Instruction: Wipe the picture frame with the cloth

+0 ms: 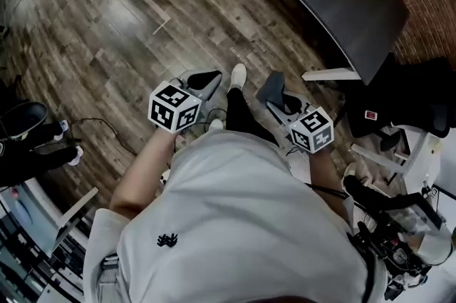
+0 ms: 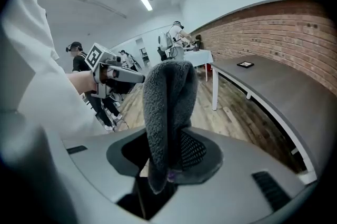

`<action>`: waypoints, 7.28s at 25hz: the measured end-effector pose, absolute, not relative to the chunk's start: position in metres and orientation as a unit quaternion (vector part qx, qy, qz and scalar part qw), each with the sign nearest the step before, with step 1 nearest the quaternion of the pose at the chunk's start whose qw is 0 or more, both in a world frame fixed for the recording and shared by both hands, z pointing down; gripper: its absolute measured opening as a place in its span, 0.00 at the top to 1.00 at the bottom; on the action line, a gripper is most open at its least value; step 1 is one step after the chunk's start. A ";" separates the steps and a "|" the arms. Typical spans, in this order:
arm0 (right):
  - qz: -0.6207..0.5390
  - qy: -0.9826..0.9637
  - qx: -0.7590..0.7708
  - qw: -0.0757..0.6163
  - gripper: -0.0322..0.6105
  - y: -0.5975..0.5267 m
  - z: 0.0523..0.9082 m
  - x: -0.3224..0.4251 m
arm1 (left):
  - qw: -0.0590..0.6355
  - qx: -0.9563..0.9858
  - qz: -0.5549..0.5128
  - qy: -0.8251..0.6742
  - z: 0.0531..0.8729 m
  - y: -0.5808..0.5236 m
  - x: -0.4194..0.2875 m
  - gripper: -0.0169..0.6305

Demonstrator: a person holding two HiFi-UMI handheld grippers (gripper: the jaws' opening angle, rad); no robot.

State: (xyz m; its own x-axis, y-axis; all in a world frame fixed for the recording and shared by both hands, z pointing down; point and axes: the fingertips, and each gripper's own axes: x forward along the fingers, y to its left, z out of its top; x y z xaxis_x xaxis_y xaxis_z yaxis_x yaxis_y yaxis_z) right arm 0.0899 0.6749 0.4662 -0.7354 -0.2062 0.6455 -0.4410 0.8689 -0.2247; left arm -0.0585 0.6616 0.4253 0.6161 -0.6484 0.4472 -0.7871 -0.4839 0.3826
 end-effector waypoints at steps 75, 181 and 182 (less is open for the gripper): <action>0.335 -0.829 0.390 0.219 0.73 -0.092 0.475 0.067 | 0.362 0.770 0.347 -0.395 0.624 -0.266 -0.113 0.80; 0.113 -0.963 0.202 0.141 0.73 -0.105 0.374 -0.007 | 0.321 0.862 0.216 -0.327 0.455 -0.082 -0.041 0.86; 0.108 -0.963 0.198 0.149 0.73 -0.104 0.376 -0.012 | 0.320 0.863 0.216 -0.325 0.454 -0.082 -0.040 0.86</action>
State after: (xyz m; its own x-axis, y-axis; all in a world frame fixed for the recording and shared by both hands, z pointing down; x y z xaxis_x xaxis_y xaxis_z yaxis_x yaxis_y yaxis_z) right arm -0.0121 -0.1042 0.3763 -0.8771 -0.3487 0.3304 -0.4132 0.8984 -0.1488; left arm -0.0403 -0.0822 0.4542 0.6951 -0.4229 0.5814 -0.6998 -0.5832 0.4124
